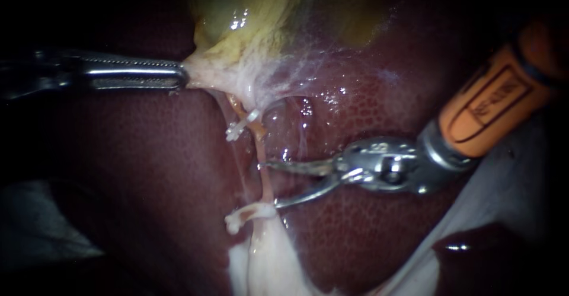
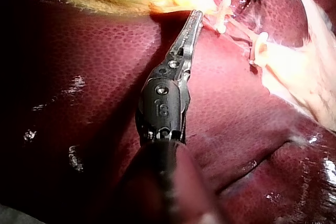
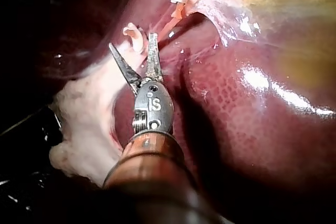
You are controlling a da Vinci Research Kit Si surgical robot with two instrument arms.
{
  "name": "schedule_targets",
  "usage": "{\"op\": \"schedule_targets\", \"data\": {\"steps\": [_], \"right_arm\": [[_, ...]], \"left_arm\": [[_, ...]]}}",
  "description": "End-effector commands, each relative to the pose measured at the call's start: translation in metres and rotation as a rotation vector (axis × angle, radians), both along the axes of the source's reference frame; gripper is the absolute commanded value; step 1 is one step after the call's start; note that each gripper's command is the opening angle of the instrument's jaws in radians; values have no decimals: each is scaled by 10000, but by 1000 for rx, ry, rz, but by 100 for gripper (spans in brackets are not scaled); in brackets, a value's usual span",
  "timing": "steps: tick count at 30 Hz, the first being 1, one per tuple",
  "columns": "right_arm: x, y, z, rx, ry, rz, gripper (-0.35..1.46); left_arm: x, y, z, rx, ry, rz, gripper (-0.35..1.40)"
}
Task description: Go back from the cut left tube
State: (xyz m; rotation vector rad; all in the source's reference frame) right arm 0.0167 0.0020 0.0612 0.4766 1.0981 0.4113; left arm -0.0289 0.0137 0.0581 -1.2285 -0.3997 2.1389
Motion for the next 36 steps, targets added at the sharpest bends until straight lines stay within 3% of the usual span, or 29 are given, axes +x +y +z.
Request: {"op": "schedule_targets", "data": {"steps": [1, 8, 11, 16, 25, 36], "right_arm": [[-7, 2, -2, -31, -33, -20, 143], [-54, 19, -22, -191, -242, -127, 145], [-64, 27, -31, -225, -293, -134, 145], [-72, 31, -38, -256, -339, -111, 145], [-73, 30, -37, -238, -315, -134, 145], [-73, 30, -36, -233, -307, -141, 145]], "left_arm": [[0, 0, 0, 0, 0, 0, -35], [0, 0, 0, 0, 0, 0, -35], [0, 0, 1, 0, 0, 0, -35], [-7, -4, 11, -6, 3, -3, -35], [-36, -10, 44, -12, 17, 3, -35], [-39, -12, 47, -12, 18, 6, -35]]}}
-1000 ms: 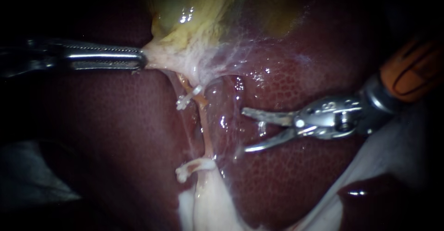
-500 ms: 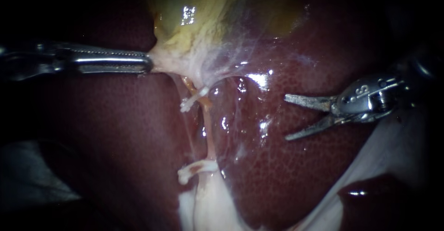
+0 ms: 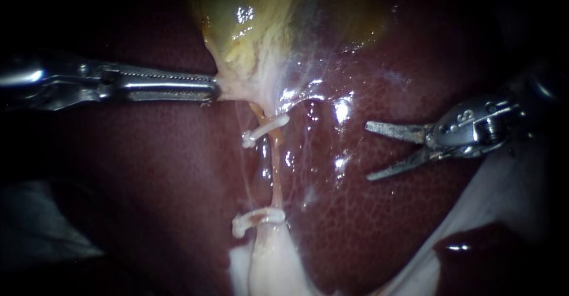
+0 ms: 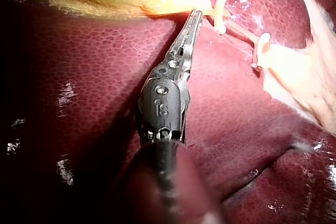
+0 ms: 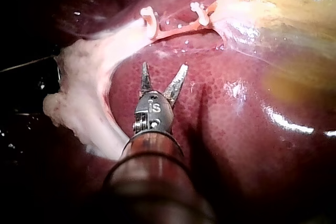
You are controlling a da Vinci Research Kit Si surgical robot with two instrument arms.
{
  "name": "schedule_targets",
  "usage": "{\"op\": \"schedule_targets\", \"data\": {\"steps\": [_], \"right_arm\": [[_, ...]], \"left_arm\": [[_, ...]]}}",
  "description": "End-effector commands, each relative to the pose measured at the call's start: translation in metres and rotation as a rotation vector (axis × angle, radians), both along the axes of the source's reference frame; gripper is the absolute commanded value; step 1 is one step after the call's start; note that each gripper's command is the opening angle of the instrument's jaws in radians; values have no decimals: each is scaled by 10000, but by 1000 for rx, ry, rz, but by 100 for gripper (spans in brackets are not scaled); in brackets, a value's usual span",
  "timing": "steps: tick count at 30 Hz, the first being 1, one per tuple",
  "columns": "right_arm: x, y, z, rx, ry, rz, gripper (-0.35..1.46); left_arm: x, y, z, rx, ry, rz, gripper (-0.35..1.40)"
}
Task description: Go back from the cut left tube
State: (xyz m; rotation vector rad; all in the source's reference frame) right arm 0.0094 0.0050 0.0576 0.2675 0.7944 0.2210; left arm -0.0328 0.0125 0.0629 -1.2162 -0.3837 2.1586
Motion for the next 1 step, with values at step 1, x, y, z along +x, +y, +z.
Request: {"op": "schedule_targets", "data": {"steps": [1], "right_arm": [[2, -1, 0, 7, 8, -6, 145]], "left_arm": [[1, 1, -2, 1, 0, 0, -35]]}}
